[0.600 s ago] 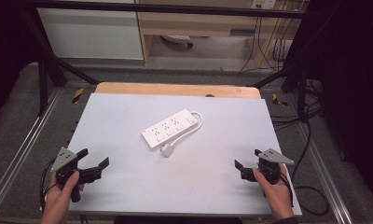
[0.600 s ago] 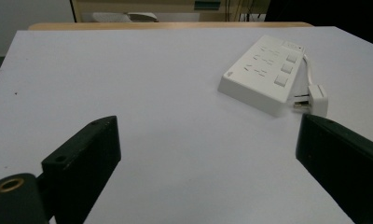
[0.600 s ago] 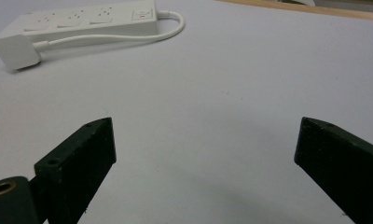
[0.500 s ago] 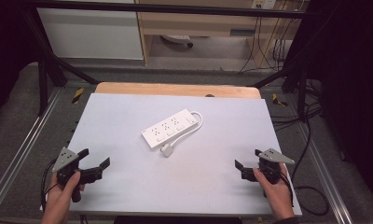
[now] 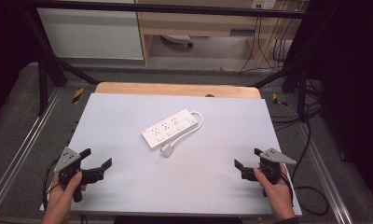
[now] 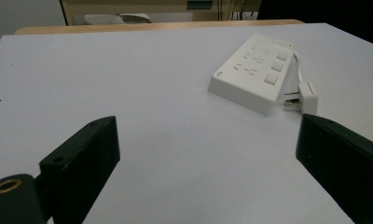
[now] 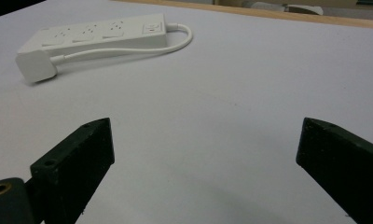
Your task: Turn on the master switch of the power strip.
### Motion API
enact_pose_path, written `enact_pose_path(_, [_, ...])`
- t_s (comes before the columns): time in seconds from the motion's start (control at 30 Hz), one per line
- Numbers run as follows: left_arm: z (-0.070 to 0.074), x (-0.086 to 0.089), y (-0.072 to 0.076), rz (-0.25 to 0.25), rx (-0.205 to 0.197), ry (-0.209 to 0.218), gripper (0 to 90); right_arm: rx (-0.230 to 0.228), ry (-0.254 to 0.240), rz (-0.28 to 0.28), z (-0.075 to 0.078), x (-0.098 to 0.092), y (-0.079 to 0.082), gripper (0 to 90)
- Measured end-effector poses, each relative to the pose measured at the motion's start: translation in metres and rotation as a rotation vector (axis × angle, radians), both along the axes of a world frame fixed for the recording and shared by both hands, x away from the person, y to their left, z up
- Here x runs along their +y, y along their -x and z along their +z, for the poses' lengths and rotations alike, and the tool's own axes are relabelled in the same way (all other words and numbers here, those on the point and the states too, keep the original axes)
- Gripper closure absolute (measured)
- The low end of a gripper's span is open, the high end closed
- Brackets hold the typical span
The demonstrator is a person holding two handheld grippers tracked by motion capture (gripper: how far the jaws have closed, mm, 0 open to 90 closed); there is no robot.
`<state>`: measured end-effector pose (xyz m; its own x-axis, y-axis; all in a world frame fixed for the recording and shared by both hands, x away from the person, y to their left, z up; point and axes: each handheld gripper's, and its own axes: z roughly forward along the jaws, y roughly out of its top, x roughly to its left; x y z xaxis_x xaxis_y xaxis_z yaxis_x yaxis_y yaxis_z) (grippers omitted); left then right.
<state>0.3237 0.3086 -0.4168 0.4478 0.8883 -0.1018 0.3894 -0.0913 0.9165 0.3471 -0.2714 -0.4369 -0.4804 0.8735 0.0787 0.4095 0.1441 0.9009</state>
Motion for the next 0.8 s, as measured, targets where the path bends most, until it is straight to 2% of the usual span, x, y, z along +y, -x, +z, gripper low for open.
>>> enact_pose_path(0.3, [0.0, 0.0, 0.001, -0.007, 0.002, 0.006, 6.2, -0.035, -0.029, 0.006, 0.006, 0.003, 0.0, 3.9])
enact_pose_path(0.6, [0.001, -0.001, 0.001, -0.01, -0.006, 0.018, 6.0, -0.036, -0.051, -0.011, 0.008, 0.004, -0.001, 3.8])
enact_pose_path(0.73, [0.001, -0.001, 0.001, -0.014, -0.01, 0.021, 6.0, -0.038, -0.058, -0.037, 0.011, 0.004, -0.001, 3.0])
enact_pose_path(0.77, [0.001, -0.001, 0.001, -0.014, -0.01, 0.024, 6.0, -0.034, -0.063, -0.061, 0.012, 0.003, -0.004, 3.4])
enact_pose_path(0.8, [0.002, -0.001, 0.001, -0.016, -0.012, 0.026, 6.0, -0.029, -0.063, -0.056, 0.013, 0.003, -0.004, 2.8])
